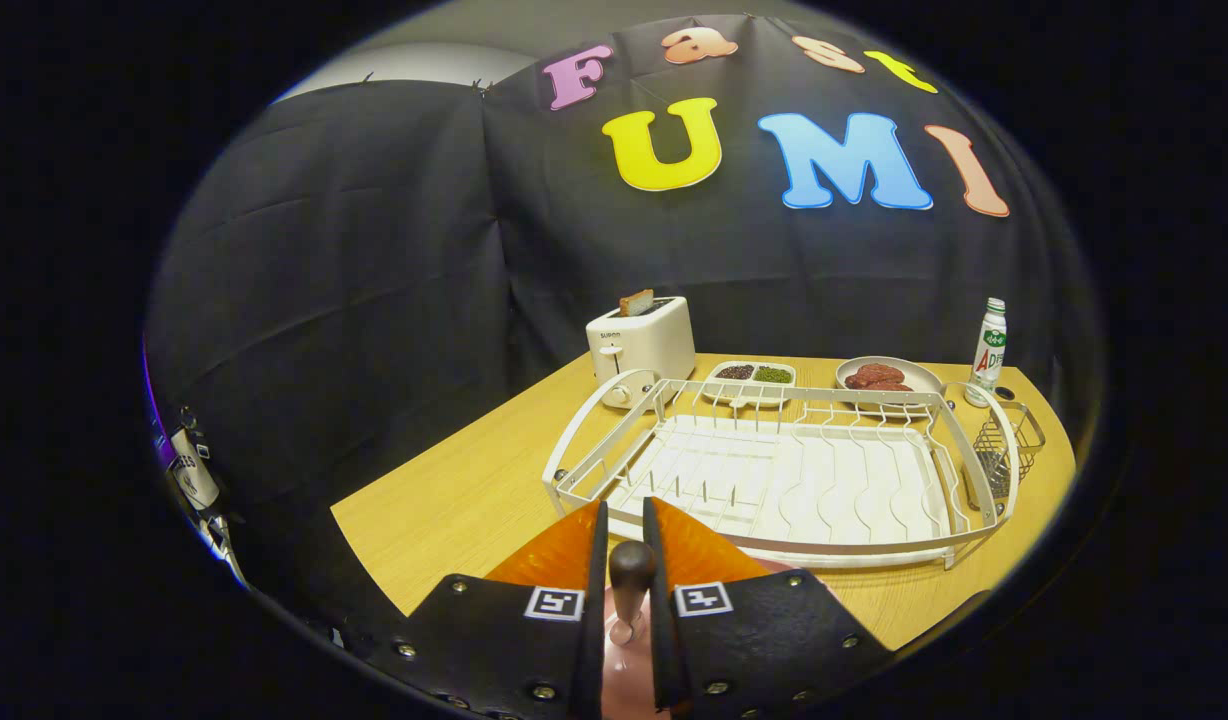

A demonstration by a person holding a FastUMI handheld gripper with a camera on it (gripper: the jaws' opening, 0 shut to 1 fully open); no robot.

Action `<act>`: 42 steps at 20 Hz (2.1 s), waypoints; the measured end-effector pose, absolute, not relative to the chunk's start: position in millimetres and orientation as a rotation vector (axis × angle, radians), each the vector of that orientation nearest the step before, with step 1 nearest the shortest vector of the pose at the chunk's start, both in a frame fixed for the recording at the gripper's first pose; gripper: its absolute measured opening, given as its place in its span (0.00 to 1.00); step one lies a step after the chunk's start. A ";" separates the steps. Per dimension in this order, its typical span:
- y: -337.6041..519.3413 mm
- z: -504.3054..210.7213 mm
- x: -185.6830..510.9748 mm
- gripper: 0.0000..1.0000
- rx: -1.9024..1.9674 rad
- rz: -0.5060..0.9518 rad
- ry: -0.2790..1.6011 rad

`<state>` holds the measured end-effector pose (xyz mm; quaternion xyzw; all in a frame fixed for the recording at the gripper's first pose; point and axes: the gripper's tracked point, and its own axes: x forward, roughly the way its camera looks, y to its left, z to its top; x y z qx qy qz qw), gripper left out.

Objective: Take the plate from the dish rack, then take the spoon from the basket and place it into the plate.

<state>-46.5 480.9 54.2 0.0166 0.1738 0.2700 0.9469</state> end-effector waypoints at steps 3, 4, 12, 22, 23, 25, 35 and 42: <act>469.1 62.1 -43.6 0.20 0.033 0.535 0.326; 466.1 60.6 -43.5 0.20 0.031 0.532 0.326; 436.8 52.6 -35.4 0.20 0.041 0.486 0.342; 412.0 81.0 -35.3 0.20 0.075 0.455 0.287; 405.0 94.3 -34.1 0.20 0.080 0.447 0.264; 386.9 125.3 -31.0 0.20 0.094 0.428 0.213; 253.9 283.4 -11.9 0.20 0.063 0.287 -0.028; 199.1 340.3 -12.8 0.20 0.082 0.202 -0.080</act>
